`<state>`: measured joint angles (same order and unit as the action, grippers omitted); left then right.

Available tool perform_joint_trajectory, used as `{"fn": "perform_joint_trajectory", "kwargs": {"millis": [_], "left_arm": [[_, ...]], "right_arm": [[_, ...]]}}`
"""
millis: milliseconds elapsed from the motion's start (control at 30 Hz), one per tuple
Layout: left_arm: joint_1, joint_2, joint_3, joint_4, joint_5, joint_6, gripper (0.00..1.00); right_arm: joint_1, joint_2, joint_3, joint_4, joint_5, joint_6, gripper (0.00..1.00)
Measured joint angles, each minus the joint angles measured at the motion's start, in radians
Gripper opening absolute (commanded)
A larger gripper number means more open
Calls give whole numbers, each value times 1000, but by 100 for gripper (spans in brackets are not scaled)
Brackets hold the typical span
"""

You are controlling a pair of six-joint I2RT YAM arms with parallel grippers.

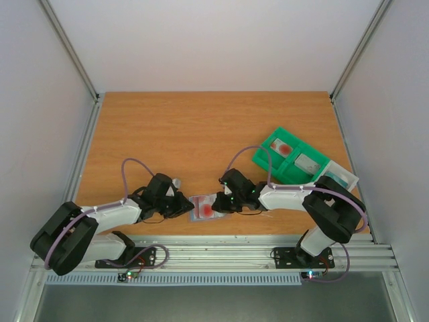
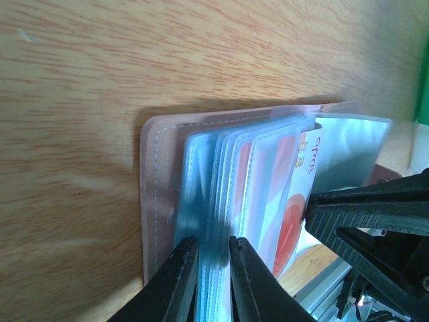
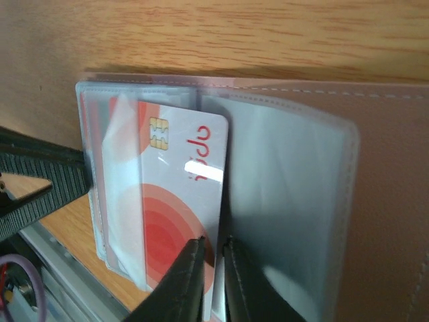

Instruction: Take the credit cards out of the card holder

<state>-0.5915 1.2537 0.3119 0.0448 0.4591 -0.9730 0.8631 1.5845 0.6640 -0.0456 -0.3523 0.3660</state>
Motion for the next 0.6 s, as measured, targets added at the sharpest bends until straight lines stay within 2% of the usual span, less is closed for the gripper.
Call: {"fn": "perform_joint_trajectory", "kwargs": {"millis": [167,600], "left_arm": [[0,-5,0,-8,-3,2,16],[0,-6,0,-10,-3,2,16]], "right_arm": [[0,-2,-3,10,-7,11,19],[-1,31,-3,61,-38,22,17]]}}
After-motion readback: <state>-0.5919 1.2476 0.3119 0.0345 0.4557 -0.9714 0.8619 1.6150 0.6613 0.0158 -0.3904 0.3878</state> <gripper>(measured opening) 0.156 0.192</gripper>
